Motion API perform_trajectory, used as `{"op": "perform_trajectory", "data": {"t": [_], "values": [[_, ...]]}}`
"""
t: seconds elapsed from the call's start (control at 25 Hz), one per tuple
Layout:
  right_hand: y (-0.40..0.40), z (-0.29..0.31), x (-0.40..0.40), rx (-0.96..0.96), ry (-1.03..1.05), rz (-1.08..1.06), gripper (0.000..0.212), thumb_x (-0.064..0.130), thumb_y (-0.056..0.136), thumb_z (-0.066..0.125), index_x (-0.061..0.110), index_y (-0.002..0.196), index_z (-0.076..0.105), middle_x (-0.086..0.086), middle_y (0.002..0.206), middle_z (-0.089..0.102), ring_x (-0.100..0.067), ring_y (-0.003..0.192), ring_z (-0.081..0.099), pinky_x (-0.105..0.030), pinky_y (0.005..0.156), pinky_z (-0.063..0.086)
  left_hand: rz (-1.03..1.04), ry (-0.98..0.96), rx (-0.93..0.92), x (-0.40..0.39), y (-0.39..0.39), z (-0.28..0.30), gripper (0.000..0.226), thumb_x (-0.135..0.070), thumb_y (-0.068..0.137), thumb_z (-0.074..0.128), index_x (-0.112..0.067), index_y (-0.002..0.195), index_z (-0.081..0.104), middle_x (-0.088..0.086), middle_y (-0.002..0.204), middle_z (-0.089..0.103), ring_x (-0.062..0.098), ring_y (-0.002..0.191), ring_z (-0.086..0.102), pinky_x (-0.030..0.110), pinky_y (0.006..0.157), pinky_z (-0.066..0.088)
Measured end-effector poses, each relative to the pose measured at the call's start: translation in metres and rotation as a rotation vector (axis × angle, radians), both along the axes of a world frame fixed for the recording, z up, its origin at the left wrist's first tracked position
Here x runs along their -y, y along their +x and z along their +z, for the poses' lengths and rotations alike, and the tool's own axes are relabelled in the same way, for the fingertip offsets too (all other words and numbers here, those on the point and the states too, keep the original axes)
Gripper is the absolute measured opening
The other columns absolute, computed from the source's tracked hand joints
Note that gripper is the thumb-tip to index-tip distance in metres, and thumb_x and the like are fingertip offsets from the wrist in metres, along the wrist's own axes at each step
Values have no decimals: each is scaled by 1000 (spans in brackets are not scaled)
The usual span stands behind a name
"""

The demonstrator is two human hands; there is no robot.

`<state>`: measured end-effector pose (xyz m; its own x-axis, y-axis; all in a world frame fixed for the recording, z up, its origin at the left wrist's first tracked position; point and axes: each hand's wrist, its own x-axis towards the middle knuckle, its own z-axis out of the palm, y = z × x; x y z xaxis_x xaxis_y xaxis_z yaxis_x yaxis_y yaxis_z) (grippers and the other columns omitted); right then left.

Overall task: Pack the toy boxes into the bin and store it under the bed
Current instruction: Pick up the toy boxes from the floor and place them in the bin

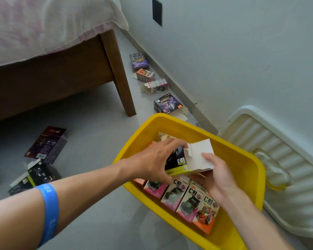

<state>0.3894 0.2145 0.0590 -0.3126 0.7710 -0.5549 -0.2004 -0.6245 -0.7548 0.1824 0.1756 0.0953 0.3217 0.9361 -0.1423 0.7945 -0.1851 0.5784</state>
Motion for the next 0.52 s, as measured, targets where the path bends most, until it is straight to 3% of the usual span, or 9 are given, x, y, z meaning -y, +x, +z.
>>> {"op": "perform_trajectory", "data": {"t": [0.12,0.24,0.32,0.4,0.52], "values": [[10,-10,2,39,8,-113,19,16,94,57,19,113,60,-11,89,73,-27,69,70,-40,55,58,65,-93,110,9,4,-13,94,-41,63,83,-53,134,23,-20,130,37,6,109,45,13,83,45],[18,-12,8,34,253,-23,33,30,87,67,36,118,57,-1,101,74,-27,78,73,-35,57,58,200,-167,231,11,7,-16,94,-40,61,84,-52,133,24,-15,125,45,6,106,53,17,81,52],[12,-16,15,202,360,68,43,31,84,75,44,120,55,3,104,72,-18,84,73,-29,58,57,103,-155,160,12,16,-16,96,-42,61,83,-51,134,23,-14,127,45,7,108,52,19,83,52],[6,-18,20,312,389,6,46,33,83,77,44,120,53,4,101,70,-12,84,71,-25,57,55,-2,-95,56,15,28,-19,99,-43,60,82,-48,137,19,-11,129,45,11,109,51,21,84,52],[10,-16,27,412,568,41,30,55,81,70,42,105,56,13,94,68,-5,82,69,-20,56,53,92,-93,36,15,35,-23,107,-43,59,84,-44,140,14,-8,118,48,18,101,57,32,81,57]]}}
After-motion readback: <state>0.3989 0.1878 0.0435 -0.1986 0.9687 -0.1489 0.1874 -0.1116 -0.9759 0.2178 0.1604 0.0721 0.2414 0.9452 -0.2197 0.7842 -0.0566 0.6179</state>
